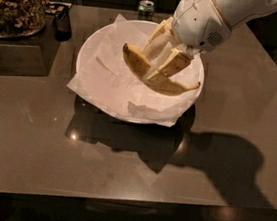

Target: Pick banana from white bowl

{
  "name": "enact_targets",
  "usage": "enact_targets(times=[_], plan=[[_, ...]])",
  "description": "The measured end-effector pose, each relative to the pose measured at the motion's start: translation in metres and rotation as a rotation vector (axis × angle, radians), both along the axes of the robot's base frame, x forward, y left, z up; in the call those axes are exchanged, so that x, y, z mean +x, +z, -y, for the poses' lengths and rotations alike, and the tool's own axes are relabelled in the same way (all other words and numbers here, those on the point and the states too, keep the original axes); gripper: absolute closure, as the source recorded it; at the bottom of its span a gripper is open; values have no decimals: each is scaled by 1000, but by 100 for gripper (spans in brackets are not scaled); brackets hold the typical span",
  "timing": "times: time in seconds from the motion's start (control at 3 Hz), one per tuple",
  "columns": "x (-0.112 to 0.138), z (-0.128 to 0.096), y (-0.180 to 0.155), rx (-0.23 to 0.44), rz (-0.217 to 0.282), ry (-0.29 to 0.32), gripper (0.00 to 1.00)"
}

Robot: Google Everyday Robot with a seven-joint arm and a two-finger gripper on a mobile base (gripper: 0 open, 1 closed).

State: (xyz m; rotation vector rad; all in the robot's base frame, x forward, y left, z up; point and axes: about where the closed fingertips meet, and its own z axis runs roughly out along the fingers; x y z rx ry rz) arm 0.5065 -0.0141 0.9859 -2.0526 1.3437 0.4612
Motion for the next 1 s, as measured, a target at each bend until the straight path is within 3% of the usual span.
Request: enact_targets(times=[0.67, 1.0], plan=[[-49, 23, 12, 28, 12, -112, 100], [-49, 23, 12, 28, 12, -112, 100]])
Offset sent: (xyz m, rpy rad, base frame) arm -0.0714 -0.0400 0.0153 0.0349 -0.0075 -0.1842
